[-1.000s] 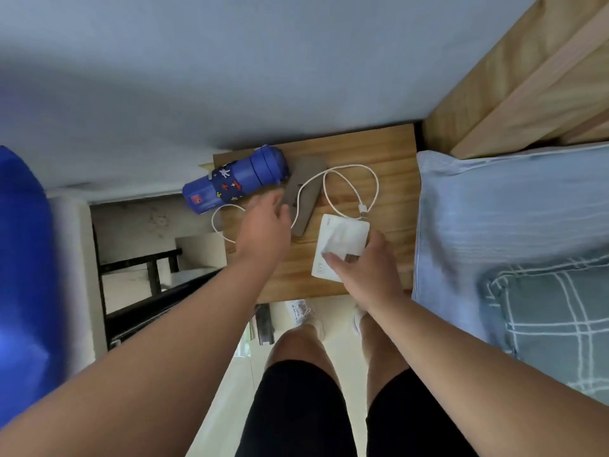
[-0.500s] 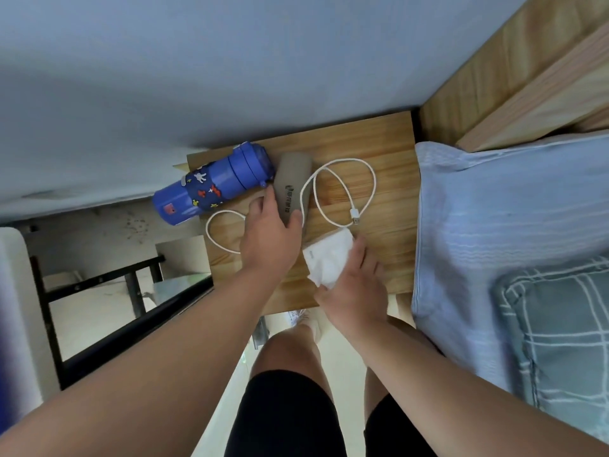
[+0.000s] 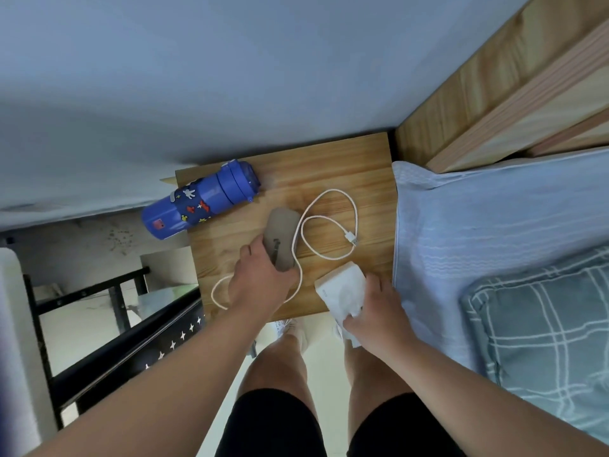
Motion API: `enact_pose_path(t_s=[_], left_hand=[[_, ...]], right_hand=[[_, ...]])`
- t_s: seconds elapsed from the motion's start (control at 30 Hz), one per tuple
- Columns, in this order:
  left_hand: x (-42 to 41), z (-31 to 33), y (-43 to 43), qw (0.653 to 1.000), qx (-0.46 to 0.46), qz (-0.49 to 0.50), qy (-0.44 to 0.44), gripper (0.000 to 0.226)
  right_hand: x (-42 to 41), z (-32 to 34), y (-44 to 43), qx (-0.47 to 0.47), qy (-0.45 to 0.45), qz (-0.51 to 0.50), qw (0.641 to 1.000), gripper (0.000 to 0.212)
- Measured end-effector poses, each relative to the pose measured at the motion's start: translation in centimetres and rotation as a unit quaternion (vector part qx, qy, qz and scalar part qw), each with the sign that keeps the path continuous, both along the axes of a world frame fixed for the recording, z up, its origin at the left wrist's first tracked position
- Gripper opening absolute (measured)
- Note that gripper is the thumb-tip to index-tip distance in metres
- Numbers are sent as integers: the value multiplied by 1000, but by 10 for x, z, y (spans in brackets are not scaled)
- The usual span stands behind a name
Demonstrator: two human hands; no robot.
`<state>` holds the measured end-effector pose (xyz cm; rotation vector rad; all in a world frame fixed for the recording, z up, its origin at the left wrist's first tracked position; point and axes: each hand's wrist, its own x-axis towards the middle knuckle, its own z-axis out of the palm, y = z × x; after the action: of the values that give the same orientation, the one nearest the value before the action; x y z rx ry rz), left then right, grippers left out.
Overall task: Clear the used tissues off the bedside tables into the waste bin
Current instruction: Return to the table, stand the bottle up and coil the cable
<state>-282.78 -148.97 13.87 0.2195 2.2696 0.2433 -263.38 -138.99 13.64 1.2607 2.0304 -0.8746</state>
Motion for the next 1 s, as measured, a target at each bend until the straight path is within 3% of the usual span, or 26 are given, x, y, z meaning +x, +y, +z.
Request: enact_pose_path(t_s=[0.17, 0.33, 0.4, 0.53, 0.73, 0.83, 1.0], left_hand=[[-2, 6, -7, 998, 19, 11, 56, 88], [0, 18, -18, 975, -38, -168, 139, 92], [2, 24, -20, 973, -39, -176, 146, 91], [-1, 39, 3, 990, 17, -69, 125, 89], [-22, 32, 82, 986, 123, 105, 25, 88], [-31, 18, 118, 985, 123, 118, 18, 86], [-23, -5, 145, 989, 98, 114, -1, 82]], right_hand=[[-11, 4, 12, -59, -11, -100, 993, 69], [2, 39, 31, -175, -45, -131, 975, 64], [-1, 58, 43, -182, -40, -124, 975, 66], [-39, 74, 82, -93, 54, -148, 983, 70], [-115, 46, 123, 45, 182, -214, 959, 68], [-139, 29, 136, 115, 190, -214, 951, 75], [-148, 1, 154, 110, 182, -213, 953, 76]])
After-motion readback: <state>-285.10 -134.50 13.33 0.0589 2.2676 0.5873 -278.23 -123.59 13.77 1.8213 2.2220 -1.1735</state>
